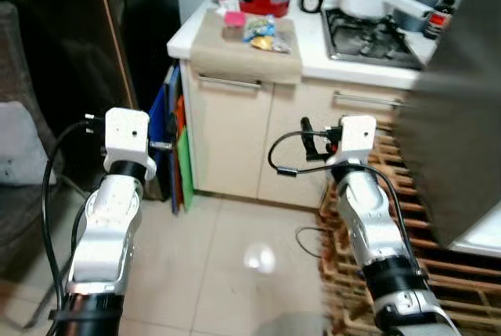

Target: Restocking fridge

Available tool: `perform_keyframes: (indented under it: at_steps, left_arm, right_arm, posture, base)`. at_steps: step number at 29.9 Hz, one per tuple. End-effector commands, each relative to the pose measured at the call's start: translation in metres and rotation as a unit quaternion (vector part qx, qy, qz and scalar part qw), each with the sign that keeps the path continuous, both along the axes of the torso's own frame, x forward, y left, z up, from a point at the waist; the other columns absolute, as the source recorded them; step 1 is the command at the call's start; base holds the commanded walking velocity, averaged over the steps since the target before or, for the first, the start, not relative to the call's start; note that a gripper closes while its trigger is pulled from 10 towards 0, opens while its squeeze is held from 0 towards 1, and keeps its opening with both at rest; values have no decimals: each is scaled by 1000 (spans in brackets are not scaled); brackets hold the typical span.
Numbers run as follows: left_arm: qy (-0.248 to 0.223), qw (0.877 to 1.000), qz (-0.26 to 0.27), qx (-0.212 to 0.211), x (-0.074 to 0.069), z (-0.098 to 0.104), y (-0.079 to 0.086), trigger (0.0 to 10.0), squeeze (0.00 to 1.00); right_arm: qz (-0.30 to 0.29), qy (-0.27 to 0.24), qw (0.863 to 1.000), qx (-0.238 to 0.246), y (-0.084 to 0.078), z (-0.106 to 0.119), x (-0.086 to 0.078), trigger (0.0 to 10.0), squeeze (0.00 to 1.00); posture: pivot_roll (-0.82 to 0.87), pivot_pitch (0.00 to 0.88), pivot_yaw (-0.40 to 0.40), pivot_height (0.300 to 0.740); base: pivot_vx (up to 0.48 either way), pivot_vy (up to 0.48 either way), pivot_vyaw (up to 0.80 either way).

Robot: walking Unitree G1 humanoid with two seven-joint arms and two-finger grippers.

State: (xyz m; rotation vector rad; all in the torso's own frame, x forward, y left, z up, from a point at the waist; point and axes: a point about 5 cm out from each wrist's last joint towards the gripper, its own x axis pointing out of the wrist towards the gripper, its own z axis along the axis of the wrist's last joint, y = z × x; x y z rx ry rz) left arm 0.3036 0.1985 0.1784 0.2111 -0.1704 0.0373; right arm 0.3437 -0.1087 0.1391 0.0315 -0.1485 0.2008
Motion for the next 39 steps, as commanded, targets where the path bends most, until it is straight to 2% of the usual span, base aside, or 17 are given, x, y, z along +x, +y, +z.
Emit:
perform_keyframes:
  at_steps: [1,6,14,17,26,31,39]
  left_arm:
    - [-2,1000,-27,-6,2,0,-10,10000,0]
    - [-4,999,-38,-14,3,0,-12,10000,0]
    - [-11,999,-37,-19,8,5,-12,10000,0]
    - [-15,999,-28,-30,9,6,-10,10000,0]
    - [-31,997,11,-71,12,14,0,10000,0]
    - [-51,992,36,-108,11,22,7,10000,0]
    - [-51,993,35,-100,11,25,7,10000,0]
  right_arm:
    - [-12,-6,1000,-11,-10,1,0,10000,43]
    - [-12,-1,1000,-8,-7,0,0,10000,43]
    - [-1,-16,1000,-19,-2,7,2,10000,43]
    - [0,-19,1000,-19,-2,8,2,10000,43]
    - [13,-37,999,-23,5,18,3,10000,35]
    - [20,-55,998,-22,8,27,3,10000,39]
    - [41,-63,997,-22,14,31,2,10000,55]
  posture:
    - [-14,0,-21,740]
    - [-14,0,-21,740]
    - [-16,0,-24,740]
    - [-17,0,-22,740]
    - [-15,0,-22,740]
    - [-15,0,-20,740]
    - [-15,0,-22,740]
  base:
    - [450,0,0]
    - [455,0,-640]
    - [457,0,-93]
    - [458,0,-708]
    - [457,0,0]
    - [443,55,0]
    - [334,343,0]
